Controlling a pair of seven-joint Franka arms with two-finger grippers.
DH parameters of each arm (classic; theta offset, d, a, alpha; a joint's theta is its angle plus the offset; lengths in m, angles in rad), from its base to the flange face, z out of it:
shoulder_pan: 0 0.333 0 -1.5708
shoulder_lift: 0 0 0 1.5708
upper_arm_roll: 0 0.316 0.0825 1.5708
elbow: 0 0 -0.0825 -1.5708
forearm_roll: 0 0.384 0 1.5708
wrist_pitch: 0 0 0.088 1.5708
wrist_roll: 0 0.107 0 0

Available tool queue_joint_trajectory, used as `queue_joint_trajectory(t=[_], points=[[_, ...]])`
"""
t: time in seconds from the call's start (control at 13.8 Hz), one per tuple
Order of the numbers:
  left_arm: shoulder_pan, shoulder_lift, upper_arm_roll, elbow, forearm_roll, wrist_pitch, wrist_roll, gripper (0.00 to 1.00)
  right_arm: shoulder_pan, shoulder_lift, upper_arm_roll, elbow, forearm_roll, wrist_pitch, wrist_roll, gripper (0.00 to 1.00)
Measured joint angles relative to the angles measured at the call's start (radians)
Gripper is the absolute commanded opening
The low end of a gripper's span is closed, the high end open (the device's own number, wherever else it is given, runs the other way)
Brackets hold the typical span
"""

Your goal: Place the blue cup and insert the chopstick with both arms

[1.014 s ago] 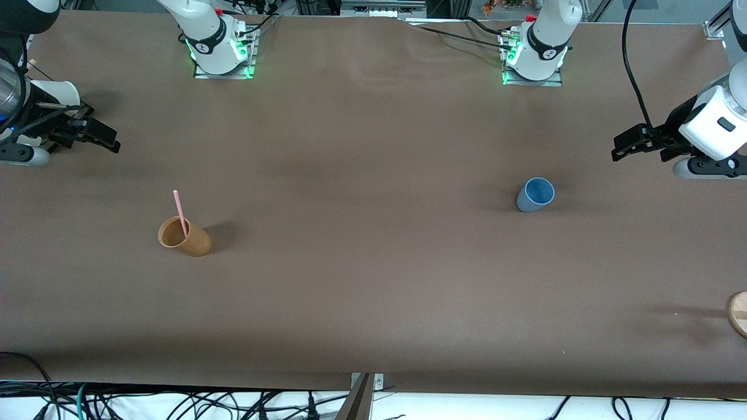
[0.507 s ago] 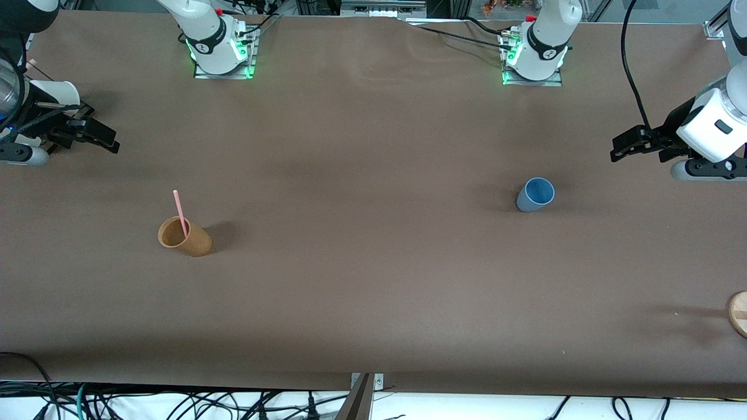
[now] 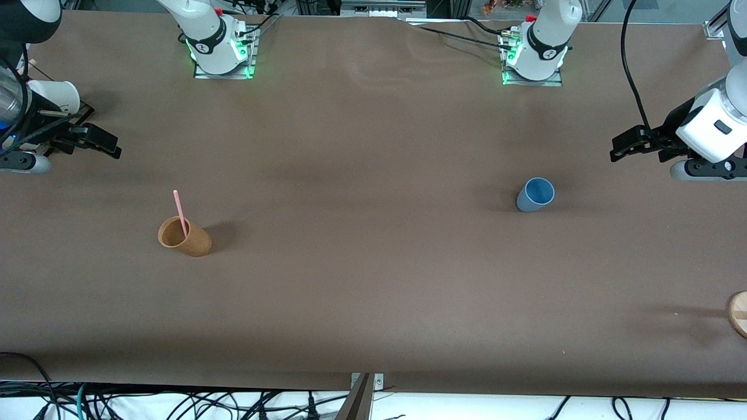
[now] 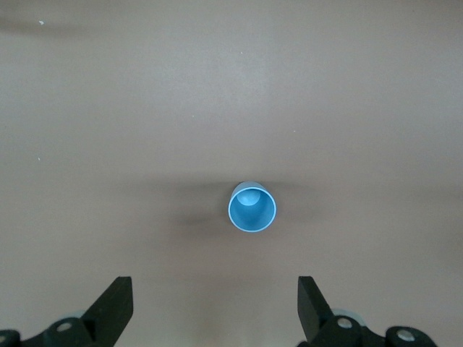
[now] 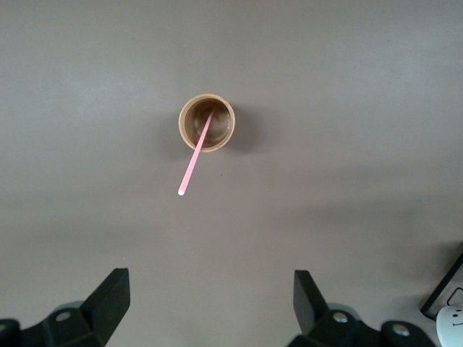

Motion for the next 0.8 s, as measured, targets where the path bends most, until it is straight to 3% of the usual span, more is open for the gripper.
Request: queue_joint_trajectory(t=[0.58,0.8], points=[[0.008,0.103,0.002,-0.010,0.000,0.002,0.000,1.00,0.000,0.033,-0.005,0.001,0.001,-0.011,-0.002,1.00],[0.008,0.171,0.001,-0.036,0.000,0.073,0.003,1.00,0.000,0.058,-0.004,0.002,0.001,-0.010,-0.002,0.99]])
